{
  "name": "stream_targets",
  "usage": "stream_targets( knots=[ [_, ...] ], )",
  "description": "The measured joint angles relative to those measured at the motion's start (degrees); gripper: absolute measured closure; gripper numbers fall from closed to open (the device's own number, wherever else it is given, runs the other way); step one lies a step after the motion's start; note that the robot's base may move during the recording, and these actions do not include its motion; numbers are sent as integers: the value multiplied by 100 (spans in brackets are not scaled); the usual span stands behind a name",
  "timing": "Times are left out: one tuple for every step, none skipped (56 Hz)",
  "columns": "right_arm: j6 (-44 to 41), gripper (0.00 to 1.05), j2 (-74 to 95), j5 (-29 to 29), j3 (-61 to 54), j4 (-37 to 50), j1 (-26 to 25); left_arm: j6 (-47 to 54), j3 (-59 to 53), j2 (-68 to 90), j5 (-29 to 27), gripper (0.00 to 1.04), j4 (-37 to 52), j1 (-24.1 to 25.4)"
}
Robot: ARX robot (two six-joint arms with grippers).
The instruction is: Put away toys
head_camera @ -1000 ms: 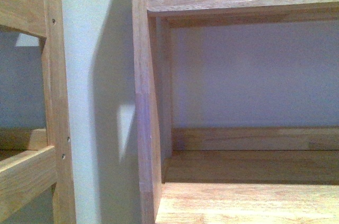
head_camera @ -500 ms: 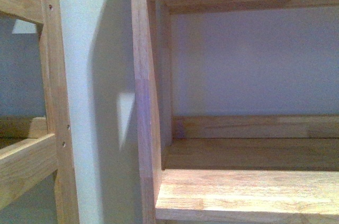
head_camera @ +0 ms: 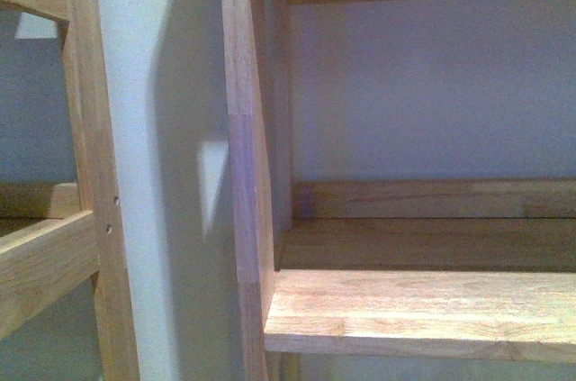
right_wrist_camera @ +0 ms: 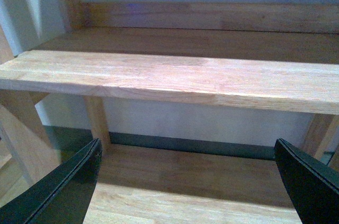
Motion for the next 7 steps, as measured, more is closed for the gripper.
stream_targets(
  knots=[
    [0, 6, 0, 0, 0, 0, 0, 2, 0, -2, 0, 6, 0, 0],
    [0, 6, 0, 0, 0, 0, 0, 2, 0, 0, 0, 6, 0, 0],
    [2, 6, 0, -2, 0, 0, 0, 0, 0, 0, 0, 6, 0, 0],
    [2, 6, 0, 0, 0, 0, 0, 2, 0, -2, 0, 6, 0, 0],
    [0, 6, 0, 0, 0, 0, 0, 2, 0, -2, 0, 6, 0, 0],
    [2, 6, 0, -2, 0, 0, 0, 2, 0, -2, 0, 6, 0, 0],
    [2, 6, 0, -2, 0, 0, 0, 2, 0, 0, 2, 6, 0, 0]
  ],
)
